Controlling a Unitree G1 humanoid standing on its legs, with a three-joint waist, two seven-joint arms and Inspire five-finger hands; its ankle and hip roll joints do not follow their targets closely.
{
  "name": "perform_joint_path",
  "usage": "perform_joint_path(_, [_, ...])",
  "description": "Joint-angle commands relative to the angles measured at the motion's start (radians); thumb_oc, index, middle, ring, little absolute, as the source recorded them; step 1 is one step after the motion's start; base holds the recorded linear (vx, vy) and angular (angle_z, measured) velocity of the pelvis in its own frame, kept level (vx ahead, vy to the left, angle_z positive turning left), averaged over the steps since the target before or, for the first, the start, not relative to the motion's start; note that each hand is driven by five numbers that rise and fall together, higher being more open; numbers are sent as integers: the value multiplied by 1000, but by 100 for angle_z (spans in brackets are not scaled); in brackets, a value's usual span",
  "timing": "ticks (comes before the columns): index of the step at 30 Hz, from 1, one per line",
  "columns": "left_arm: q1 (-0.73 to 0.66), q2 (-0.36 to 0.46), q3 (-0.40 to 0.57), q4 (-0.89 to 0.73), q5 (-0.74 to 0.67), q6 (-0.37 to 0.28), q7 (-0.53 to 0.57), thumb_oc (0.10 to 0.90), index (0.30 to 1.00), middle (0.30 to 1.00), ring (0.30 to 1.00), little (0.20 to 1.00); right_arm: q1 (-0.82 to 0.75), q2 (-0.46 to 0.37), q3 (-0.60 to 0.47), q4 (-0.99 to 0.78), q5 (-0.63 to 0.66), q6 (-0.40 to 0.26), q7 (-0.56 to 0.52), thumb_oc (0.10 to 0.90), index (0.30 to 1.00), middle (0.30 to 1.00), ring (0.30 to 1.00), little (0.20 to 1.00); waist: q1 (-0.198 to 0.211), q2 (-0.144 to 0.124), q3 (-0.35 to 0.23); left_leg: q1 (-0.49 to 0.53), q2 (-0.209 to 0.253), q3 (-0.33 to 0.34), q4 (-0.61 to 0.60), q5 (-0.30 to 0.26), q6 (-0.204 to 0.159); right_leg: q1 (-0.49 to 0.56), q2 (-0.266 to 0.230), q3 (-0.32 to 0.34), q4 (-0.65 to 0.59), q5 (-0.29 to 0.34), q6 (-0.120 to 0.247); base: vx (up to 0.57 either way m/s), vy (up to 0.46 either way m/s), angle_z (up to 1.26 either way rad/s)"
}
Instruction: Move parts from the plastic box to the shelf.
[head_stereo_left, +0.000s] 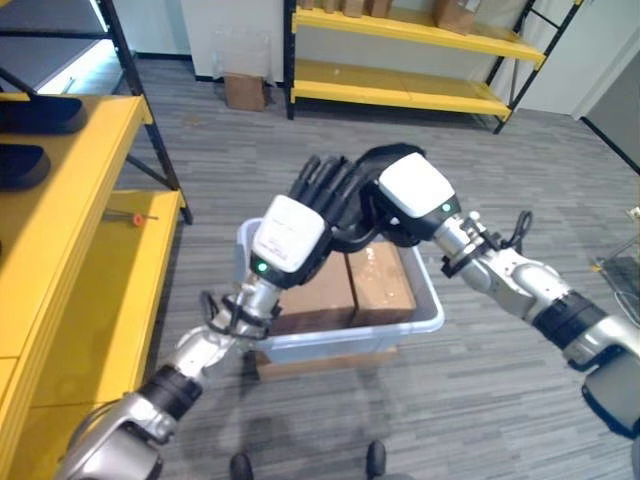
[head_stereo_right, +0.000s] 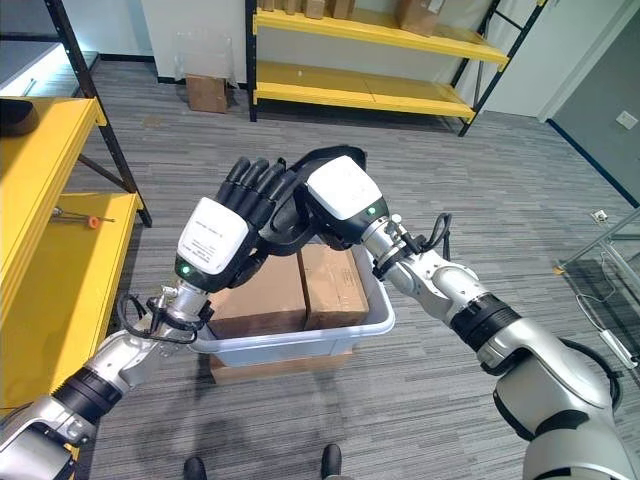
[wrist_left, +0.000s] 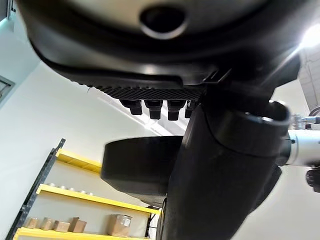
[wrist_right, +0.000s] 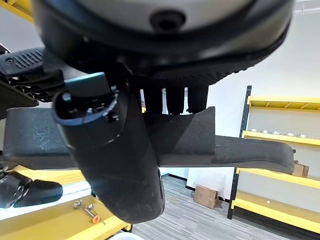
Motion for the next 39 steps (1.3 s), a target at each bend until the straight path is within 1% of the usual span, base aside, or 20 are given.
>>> perform_joint_path(1, [-164, -35, -12, 14, -13, -4, 35, 900, 1000, 1000, 1000, 1000, -195, -17, -128, -14, 21, 22, -122, 400, 300, 300, 300, 300, 20, 19, -21, 41, 28, -60, -7, -75, 14, 83, 0, -31, -1, -34, 43, 0, 0, 0])
perform_joint_path(5, [-201, -66, -44, 127, -25, 34, 42, 900, 1000, 1000, 1000, 1000, -210, 8, -115, -2, 28, 22, -123, 400, 300, 300, 300, 300, 11, 17, -17, 40, 28, -56, -7, -73, 13, 79, 1, -27, -1, -32, 43, 0, 0, 0])
perform_joint_path(6, [-214, -85, -57, 168, -33, 40, 47, 900, 1000, 1000, 1000, 1000, -217, 20, -112, 2, 34, 21, -123, 400, 300, 300, 300, 300, 8, 16, -15, 39, 28, -54, -7, -73, 13, 76, 1, -24, -1, -31, 43, 0, 0, 0])
perform_joint_path(9, [-227, -97, -72, 200, -32, 46, 50, 900, 1000, 1000, 1000, 1000, -227, 32, -108, 8, 38, 21, -124, 400, 300, 300, 300, 300, 5, 15, -15, 40, 29, -51, -7, -72, 12, 74, 2, -23, -1, -31, 43, 0, 0, 0])
perform_joint_path(12, [-247, -122, -93, 263, -37, 66, 54, 900, 1000, 1000, 1000, 1000, -246, 55, -97, 21, 40, 21, -126, 400, 300, 300, 300, 300, 0, 10, -16, 40, 30, -48, -7, -73, 13, 74, 4, -21, 0, -30, 42, 0, 0, 0])
perform_joint_path(17, [-265, -139, -92, 327, -56, 91, 71, 900, 1000, 1000, 1000, 1000, -255, 68, -89, 25, 46, 19, -129, 400, 300, 300, 300, 300, -6, 9, -14, 42, 32, -45, -7, -73, 13, 71, 5, -18, 0, -29, 42, 4, 2, -4])
perform_joint_path(19, [-282, -142, -92, 353, -68, 101, 79, 735, 769, 769, 769, 769, -263, 76, -84, 24, 50, 18, -131, 400, 300, 300, 300, 300, -10, 8, -14, 42, 32, -43, -7, -72, 12, 68, 6, -14, 0, -28, 42, 3, 6, -4])
perform_joint_path(20, [-284, -143, -93, 355, -68, 101, 80, 596, 575, 575, 575, 575, -264, 76, -83, 25, 50, 18, -131, 400, 300, 300, 300, 300, -10, 8, -13, 42, 32, -43, -7, -72, 12, 67, 6, -14, 0, -28, 42, 4, 3, -4])
perform_joint_path(21, [-299, -144, -95, 366, -75, 104, 84, 400, 300, 300, 300, 300, -267, 83, -80, 27, 55, 17, -130, 400, 300, 300, 300, 300, -13, 7, -13, 43, 34, -41, -7, -71, 11, 66, 6, -12, 0, -28, 42, 6, 2, -4])
perform_joint_path(25, [-343, -151, -122, 370, -80, 99, 88, 400, 300, 300, 300, 300, -281, 108, -71, 32, 65, 15, -129, 400, 300, 300, 300, 300, -21, 7, -10, 44, 34, -39, -7, -71, 12, 63, 7, -8, 1, -27, 42, 0, 0, 0])
perform_joint_path(39, [-363, -171, -145, 328, -64, 89, 77, 400, 300, 300, 300, 300, -283, 133, -79, 10, 67, 12, -136, 400, 300, 300, 300, 300, -29, 9, -16, 55, 33, -34, -7, -79, 14, 71, 7, -2, 1, -30, 41, 1, 0, 0])
